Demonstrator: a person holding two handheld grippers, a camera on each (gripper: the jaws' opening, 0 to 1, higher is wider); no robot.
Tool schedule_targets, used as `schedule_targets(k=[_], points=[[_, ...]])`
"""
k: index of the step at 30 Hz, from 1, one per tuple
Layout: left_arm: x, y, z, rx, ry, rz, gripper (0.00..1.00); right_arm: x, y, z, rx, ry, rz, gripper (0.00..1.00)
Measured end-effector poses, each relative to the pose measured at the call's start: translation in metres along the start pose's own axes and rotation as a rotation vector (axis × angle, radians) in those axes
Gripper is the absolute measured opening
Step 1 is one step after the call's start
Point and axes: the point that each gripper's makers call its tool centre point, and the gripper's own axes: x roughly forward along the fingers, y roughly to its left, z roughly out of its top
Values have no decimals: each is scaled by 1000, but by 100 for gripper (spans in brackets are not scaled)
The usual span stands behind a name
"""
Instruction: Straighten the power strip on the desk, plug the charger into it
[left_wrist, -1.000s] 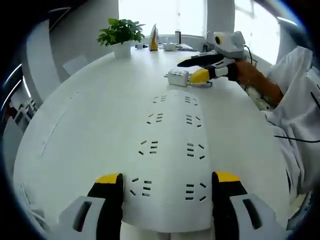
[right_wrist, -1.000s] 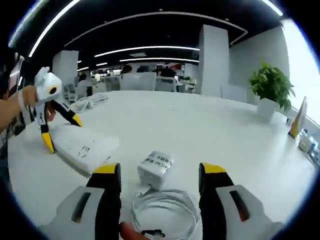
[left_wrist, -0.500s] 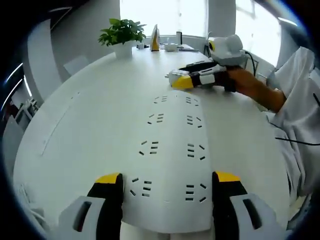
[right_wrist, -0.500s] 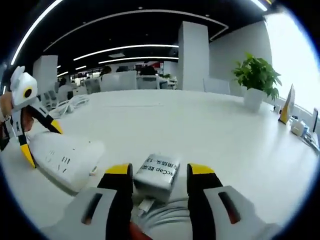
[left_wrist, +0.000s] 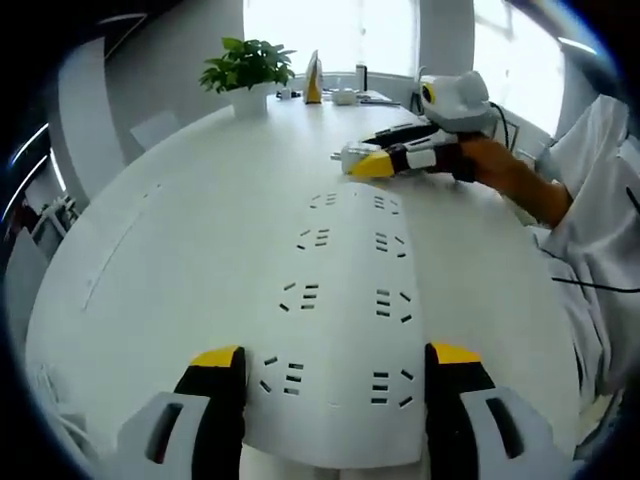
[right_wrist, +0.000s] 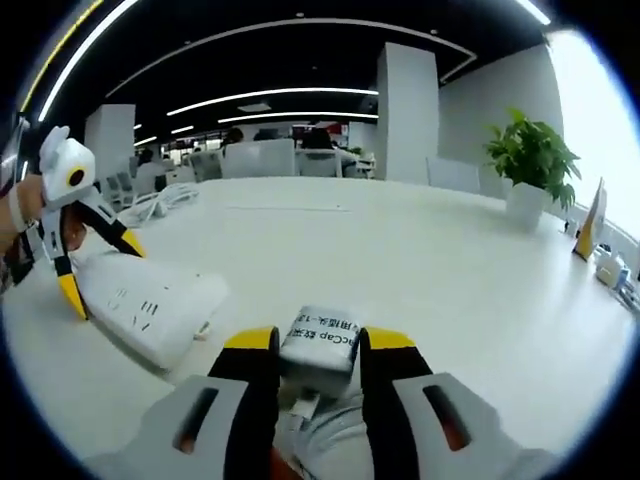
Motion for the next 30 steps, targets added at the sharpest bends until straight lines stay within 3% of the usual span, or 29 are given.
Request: schedule_targets(k=[7,14,19,23,27,30], points=[[1,0,0,-3,-12,1,74,-2,3,-1,-38,17,127,28],[0,-1,0,-4,-16,-1,74,-5,5,-3,-93,9,315,27],[0,0,0,-4,-17,-2,74,-10,11,-4,-208,5,528,28],[0,0,0,-4,-16,-4,74,-15,16,-5,-277,-26,653,28],[0,-1,0,-6,-17,-6,74,-14,15,-5,-284,-40,678,28],[0,0,0,-4,-19,-8,74,-12,17,-9,-342,-45,664,29]])
